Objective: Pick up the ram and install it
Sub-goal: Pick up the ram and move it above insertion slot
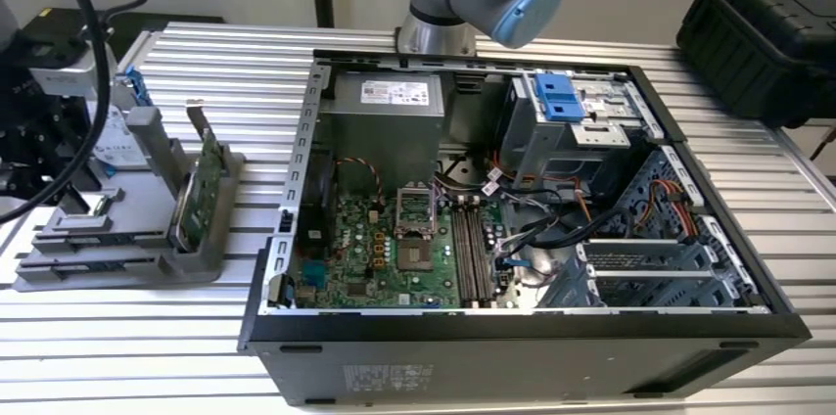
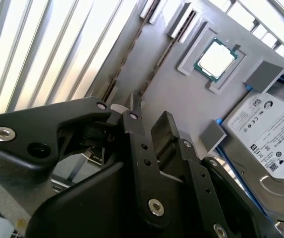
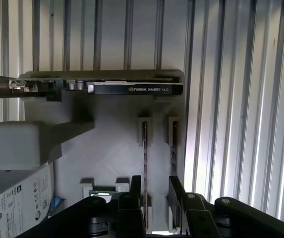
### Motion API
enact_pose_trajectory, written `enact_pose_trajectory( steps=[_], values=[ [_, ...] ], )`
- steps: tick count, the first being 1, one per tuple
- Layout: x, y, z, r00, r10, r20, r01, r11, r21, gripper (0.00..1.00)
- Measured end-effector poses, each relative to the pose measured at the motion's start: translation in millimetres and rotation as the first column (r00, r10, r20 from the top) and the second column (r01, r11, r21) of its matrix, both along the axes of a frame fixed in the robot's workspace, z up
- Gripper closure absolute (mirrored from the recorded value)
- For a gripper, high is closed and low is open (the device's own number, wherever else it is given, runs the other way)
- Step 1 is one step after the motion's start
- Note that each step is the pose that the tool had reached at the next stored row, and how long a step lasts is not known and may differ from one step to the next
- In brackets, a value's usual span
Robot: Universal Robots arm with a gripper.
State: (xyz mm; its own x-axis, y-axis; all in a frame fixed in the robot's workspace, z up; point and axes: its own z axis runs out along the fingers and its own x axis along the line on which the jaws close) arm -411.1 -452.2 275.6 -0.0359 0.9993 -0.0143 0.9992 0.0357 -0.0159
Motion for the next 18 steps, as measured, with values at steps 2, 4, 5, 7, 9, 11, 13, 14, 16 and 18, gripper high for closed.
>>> enact_pose_trajectory(
  steps=[2,4,5,7,9,11,13,14,16,18],
  values=[
    [0.0,-0.2,-1.1,1.0000,0.000,-0.0006,0.000,1.0000,-0.0002,0.00],
    [0.0,-0.4,-2.2,1.0000,0.000,-0.0014,0.000,1.0000,-0.0006,0.00],
    [0.0,-0.5,-2.7,1.0000,0.000,-0.0017,0.000,1.0000,-0.0009,0.00],
    [0.0,-0.5,-3.8,1.0000,0.000,-0.0023,0.000,1.0000,-0.0011,0.00],
    [0.0,-0.6,-4.9,1.0000,0.000,-0.0028,0.000,1.0000,-0.0012,0.00],
    [0.0,-0.7,-5.8,1.0000,0.000,-0.0032,0.000,1.0000,-0.0013,0.00],
    [0.0,-0.7,-6.7,1.0000,0.000,-0.0037,0.000,1.0000,-0.0014,0.00],
    [0.0,-0.7,-7.1,1.0000,0.000,-0.0039,0.000,1.0000,-0.0014,0.00],
    [0.0,-0.8,-8.1,1.0000,0.000,-0.0041,0.000,1.0000,-0.0014,0.00],
    [0.0,-1.0,-9.2,1.0000,0.000,-0.0045,0.000,1.0000,-0.0014,0.00]
  ],
)
